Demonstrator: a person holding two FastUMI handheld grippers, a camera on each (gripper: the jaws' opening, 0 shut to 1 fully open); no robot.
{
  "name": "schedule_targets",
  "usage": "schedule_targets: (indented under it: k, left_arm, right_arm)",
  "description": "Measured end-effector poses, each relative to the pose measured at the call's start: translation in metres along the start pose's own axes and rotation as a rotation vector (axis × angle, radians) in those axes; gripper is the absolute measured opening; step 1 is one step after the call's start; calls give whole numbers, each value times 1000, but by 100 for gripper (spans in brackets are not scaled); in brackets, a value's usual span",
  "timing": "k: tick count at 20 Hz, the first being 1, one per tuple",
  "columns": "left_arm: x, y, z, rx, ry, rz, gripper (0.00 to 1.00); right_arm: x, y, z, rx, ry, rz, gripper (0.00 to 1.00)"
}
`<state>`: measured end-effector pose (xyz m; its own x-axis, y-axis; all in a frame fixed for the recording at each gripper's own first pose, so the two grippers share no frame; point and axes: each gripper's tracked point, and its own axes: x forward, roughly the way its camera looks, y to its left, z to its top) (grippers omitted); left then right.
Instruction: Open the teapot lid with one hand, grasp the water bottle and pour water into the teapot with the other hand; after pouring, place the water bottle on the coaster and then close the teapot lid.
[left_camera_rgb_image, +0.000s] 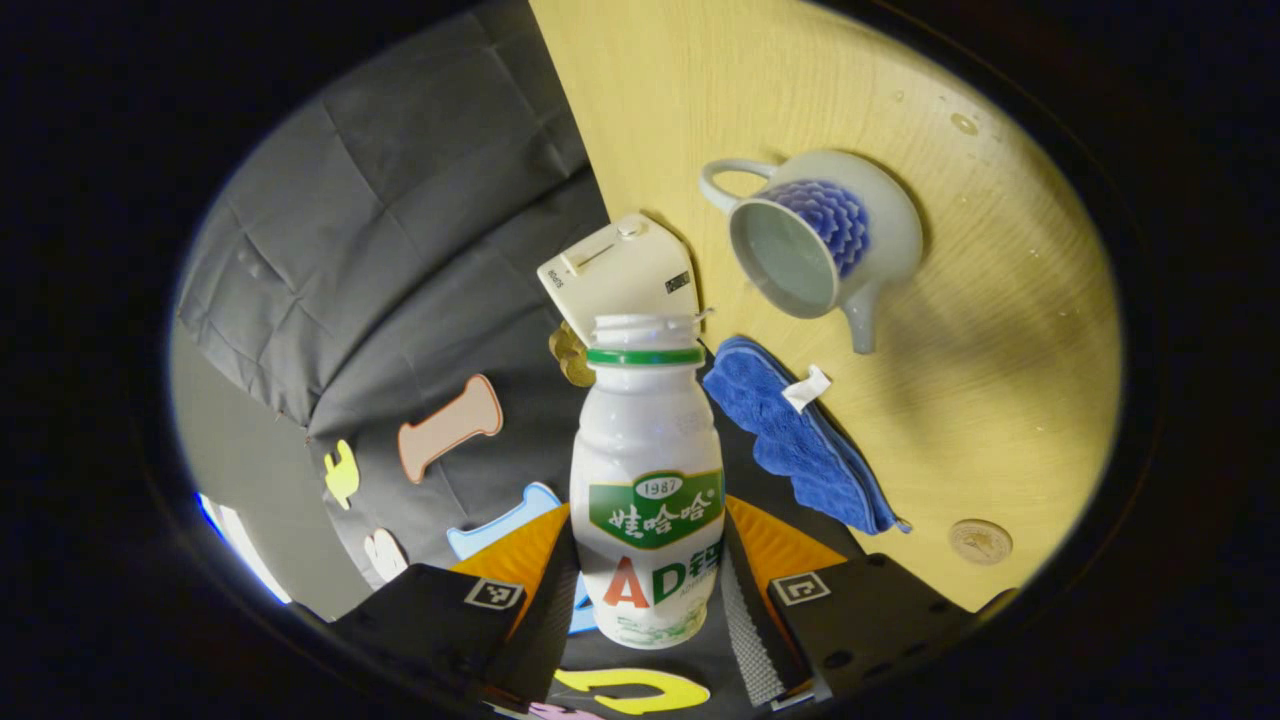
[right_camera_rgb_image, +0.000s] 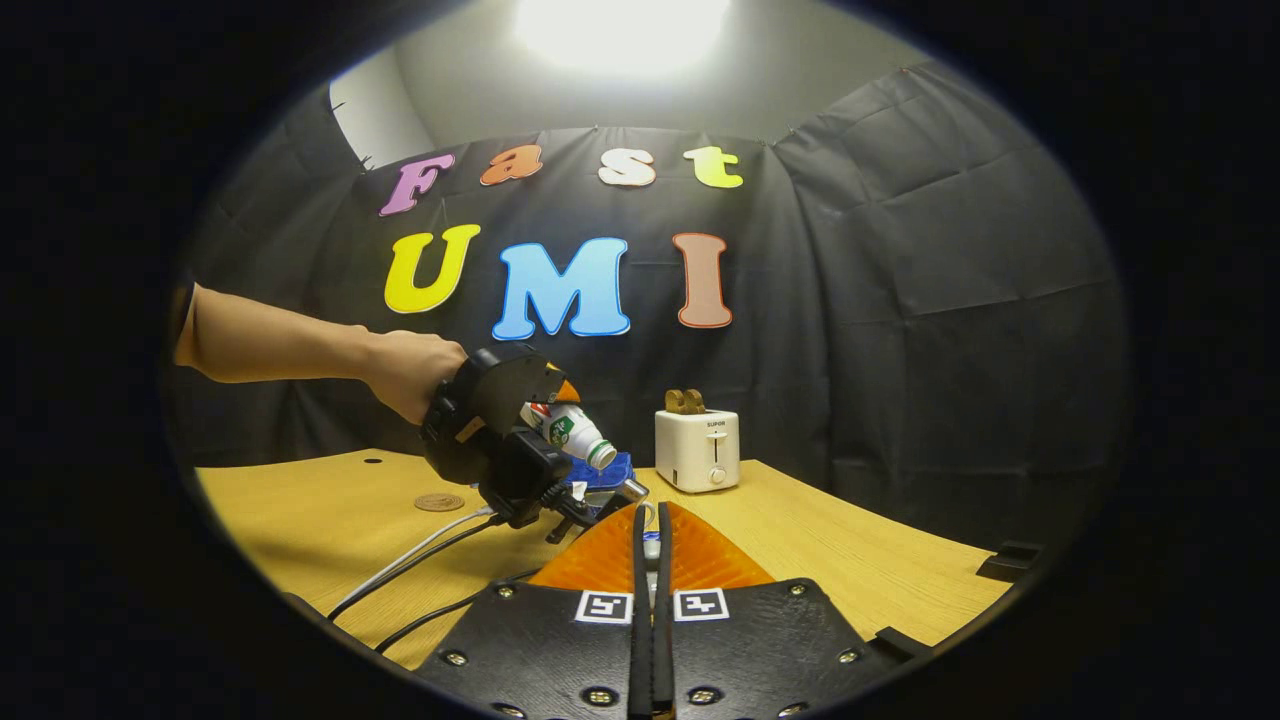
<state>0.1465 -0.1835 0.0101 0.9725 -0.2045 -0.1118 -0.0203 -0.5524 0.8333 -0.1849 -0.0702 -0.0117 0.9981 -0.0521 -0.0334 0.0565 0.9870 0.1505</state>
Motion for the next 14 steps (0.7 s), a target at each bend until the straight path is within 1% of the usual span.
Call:
schedule_targets:
  k: [7,8,9,10,12,14]
  left_arm:
    - [6,-9,2,-27,-8,-23,80]
    - [6,-12,4,-33,-14,-29,75]
    - [7,-14,5,-37,-18,-34,80]
    - [8,-18,5,-42,-18,-42,75]
    - [9,-23,6,-57,-22,-51,75]
    - [10,-28,8,-95,-28,-55,75]
  right_arm:
    - [2,0,-1,-5,6,3,1]
    - [2,0,-1,-3,6,2,1]
    - [2,1,-1,-3,5,3,1]
    - [2,1,0,-5,3,1,1]
    - [2,1,2,-8,-3,-1,1]
    - [2,1,2,-8,-4,-1,1]
